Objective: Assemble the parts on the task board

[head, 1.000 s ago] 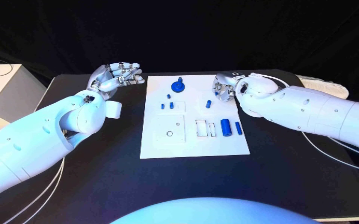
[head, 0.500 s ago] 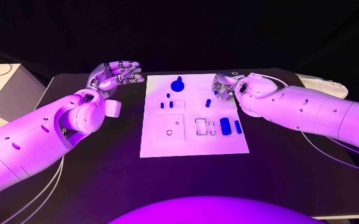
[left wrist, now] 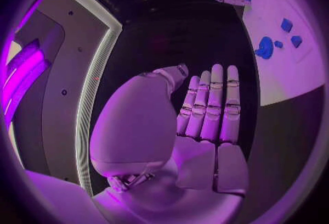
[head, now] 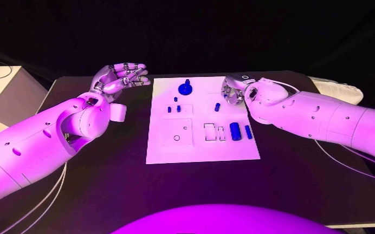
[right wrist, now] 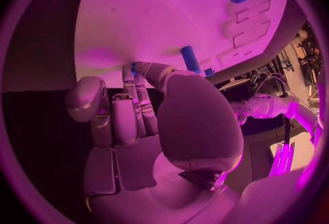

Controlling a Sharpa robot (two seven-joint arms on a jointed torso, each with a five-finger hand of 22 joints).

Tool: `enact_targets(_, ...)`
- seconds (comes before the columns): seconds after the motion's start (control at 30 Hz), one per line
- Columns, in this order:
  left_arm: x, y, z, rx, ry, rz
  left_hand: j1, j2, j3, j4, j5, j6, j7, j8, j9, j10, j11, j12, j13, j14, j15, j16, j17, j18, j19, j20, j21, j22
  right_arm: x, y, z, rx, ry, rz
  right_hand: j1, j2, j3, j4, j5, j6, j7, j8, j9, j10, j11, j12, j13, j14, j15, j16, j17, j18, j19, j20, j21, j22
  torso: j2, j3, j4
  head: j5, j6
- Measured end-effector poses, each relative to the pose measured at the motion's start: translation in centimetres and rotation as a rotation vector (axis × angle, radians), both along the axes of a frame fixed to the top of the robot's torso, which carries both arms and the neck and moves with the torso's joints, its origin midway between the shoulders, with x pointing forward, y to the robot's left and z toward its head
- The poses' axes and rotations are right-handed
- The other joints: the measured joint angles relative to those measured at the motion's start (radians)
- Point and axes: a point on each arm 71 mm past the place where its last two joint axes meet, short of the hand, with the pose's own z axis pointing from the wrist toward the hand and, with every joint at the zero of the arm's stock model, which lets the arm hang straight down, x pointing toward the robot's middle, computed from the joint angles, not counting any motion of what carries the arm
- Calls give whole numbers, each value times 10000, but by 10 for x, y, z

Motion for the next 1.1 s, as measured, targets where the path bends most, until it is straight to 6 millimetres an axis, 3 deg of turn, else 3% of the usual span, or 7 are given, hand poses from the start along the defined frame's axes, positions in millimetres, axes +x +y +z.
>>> enact_targets(0.53,1,2,-1,38,14,48,0,0,0,0,0,0,0,117,-8,0,0,78,0,-37,-36,97,47,-1,0,0,0,-14,-10,-3,-3,353,-659,-117,50,53,156,-90,31,60,-68,57,61,36,35,0,-7,-36,-35,43,57,0,37,-37,79,112,-2,-3,-12,-14,63)
enact_targets(1.1,2,7,-3,119,51,193,0,0,0,0,0,0,0,117,-8,0,0,78,0,-37,-36,96,46,0,0,0,0,-13,-19,-9,22,1451,-1723,80,51,48,183,-119,75,65,-65,126,100,70,69,3,7,-36,-34,85,164,0,36,-36,156,198,-1,-7,5,-32,109)
